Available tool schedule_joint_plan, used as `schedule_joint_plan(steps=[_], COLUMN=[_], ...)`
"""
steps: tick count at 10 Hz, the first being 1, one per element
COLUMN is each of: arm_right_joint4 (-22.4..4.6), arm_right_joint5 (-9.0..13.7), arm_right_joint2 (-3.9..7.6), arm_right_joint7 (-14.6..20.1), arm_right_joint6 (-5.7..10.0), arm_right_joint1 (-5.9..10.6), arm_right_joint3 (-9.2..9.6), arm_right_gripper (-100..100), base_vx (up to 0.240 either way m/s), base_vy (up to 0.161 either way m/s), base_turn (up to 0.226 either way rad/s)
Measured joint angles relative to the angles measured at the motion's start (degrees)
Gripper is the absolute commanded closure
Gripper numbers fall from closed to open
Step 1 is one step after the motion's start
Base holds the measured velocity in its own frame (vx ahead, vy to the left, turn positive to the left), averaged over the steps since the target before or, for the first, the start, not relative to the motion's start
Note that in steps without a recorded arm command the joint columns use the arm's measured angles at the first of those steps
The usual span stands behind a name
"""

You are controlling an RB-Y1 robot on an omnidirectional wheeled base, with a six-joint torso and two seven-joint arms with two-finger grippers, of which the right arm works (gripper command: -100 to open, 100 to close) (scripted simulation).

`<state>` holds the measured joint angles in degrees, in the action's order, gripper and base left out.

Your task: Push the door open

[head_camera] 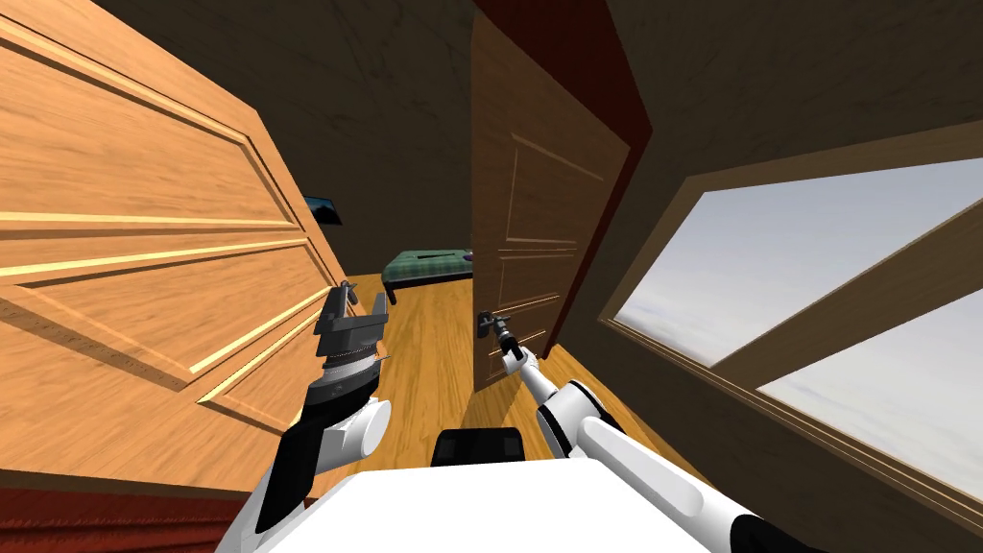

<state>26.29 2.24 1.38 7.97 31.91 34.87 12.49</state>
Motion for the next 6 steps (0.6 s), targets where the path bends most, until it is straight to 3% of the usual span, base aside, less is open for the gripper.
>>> schedule_joint_plan(steps=[1, 2, 3, 4, 5, 6], arm_right_joint4=[0.10, 3.28, 3.29, 1.60, -6.23, -6.66], arm_right_joint5=[0.18, 0.21, 0.32, 0.49, 1.09, 1.16], arm_right_joint2=[0.09, 0.53, 0.74, 0.78, 0.35, 0.42], arm_right_joint7=[-0.44, -0.93, -1.05, -0.92, -1.12, -1.76], arm_right_joint6=[-0.14, -1.64, -2.01, -1.18, 2.64, 3.40], arm_right_joint1=[-0.13, -1.82, -1.55, -0.35, 3.45, 2.71], arm_right_joint3=[-0.55, -0.83, -1.07, -1.32, -2.56, -2.97], arm_right_gripper=[100, 100, 100, 100, 100, 100], base_vx=[0.146, 0.106, 0.050, 0.102, 0.121, 0.058], base_vy=[0.154, 0.094, 0.024, 0.094, 0.109, 0.058], base_turn=[-0.063, -0.034, 0.012, -0.035, -0.058, -0.013])
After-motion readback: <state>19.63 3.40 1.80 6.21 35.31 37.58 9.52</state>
